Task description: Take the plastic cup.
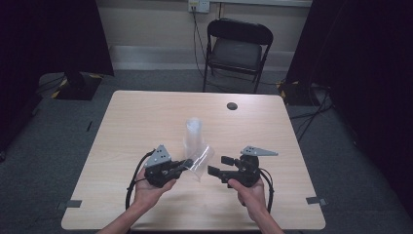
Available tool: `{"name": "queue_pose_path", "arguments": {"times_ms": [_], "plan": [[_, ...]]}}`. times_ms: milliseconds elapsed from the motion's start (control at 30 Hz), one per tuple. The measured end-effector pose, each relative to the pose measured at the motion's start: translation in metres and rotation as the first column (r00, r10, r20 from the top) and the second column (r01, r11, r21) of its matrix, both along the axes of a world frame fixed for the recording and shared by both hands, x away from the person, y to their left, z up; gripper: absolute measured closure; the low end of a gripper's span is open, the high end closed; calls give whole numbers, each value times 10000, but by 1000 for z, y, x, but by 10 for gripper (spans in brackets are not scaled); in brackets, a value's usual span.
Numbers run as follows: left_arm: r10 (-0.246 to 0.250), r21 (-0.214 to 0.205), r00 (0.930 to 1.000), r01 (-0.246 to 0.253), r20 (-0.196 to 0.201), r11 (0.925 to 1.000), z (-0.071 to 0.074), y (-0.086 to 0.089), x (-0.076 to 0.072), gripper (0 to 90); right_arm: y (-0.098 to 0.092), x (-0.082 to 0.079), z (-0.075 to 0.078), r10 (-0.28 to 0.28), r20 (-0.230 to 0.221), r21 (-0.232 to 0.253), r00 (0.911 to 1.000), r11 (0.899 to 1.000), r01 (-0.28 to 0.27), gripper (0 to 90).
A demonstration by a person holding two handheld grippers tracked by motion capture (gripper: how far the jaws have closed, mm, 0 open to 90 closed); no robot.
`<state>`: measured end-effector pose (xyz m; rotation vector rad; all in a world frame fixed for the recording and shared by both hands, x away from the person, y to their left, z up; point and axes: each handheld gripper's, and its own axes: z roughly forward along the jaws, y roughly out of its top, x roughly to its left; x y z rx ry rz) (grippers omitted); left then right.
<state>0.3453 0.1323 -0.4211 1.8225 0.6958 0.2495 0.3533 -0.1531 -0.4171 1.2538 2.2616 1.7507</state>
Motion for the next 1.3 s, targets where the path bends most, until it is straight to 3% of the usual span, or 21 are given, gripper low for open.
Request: {"name": "queue_pose_path", "arguments": {"times_ms": [167,267,400,433,633,733,800,833,867,900,933,967,1000,1033,1100,1133,1167,1200,1233,1267,1300], "plan": [[-217,-52,9993,215,-310,9998,0,-1,-1,871,-3,-2,2,19,317,-255,9995,9997,-11,214],[-295,85,9984,300,-483,9995,0,-2,1,872,-6,-5,4,-52,747,-552,9972,9984,94,215],[-433,165,9963,447,-737,9989,-1,0,3,872,-10,-6,5,244,1031,-724,9944,9972,-170,230],[-620,317,9930,655,-1001,9973,-2,-1,5,872,-10,-7,5,362,1139,-839,9928,9961,-267,230],[-1052,1020,9808,1230,-1644,9871,-7,-7,8,872,-8,-11,7,842,1705,-1478,9818,9873,-590,219],[-1109,1185,9767,1341,-1839,9839,-9,-9,8,872,-5,-12,7,1105,1884,-1758,9758,9814,-772,203],[-1445,1216,9688,1711,-2015,9777,-11,-9,9,872,-3,-15,8,1343,2121,-1968,9680,9761,-923,194],[-1571,1332,9617,1901,-2248,9727,-12,-10,9,873,0,-17,8,1621,2279,-2150,9601,9701,-1128,181],[-1571,1332,9617,1901,-2248,9727,-12,-10,9,874,0,-17,8,1621,2279,-2150,9601,9701,-1128,181],[-1695,1231,9526,2054,-2527,9709,-13,-11,10,874,2,-19,9,1882,2398,-2316,9524,9638,-1322,171],[-1695,1231,9526,2054,-2527,9709,-13,-11,10,874,2,-19,9,1882,2398,-2316,9524,9638,-1322,171],[-1895,1228,9399,2316,-2840,9650,-14,-11,12,874,5,-21,8,2191,2427,-2523,9450,9549,-1566,167],[-1895,1228,9399,2316,-2840,9650,-14,-11,12,874,5,-21,8,2191,2427,-2523,9450,9549,-1566,167],[-2015,1210,9281,2494,-3133,9608,-15,-11,13,874,8,-23,7,2440,2515,-2796,9366,9448,-1710,160],[-2075,1293,9198,2625,-3330,9562,-16,-11,14,873,11,-24,5,2728,2553,-3156,9276,9303,-1867,154],[-2075,1293,9198,2625,-3330,9562,-16,-11,14,873,11,-24,5,2728,2553,-3156,9276,9303,-1867,154],[-2153,1290,9169,2713,-3361,9538,-17,-13,13,873,16,-26,3,3085,2530,-3515,9170,9124,-2099,151],[-2196,1304,9146,2770,-3396,9520,-17,-14,13,873,18,-27,2,3225,2531,-3687,9121,9038,-2172,151],[-2138,1383,9183,2719,-3331,9523,-17,-14,13,872,20,-28,1,3376,2537,-3877,9064,8940,-2245,150],[-2138,1383,9183,2719,-3331,9523,-17,-14,13,873,20,-28,1,3376,2537,-3877,9064,8940,-2245,150],[-2101,1419,9178,2702,-3370,9523,-16,-14,13,873,23,-29,0,3521,2555,-4060,9004,8843,-2306,140]]}}
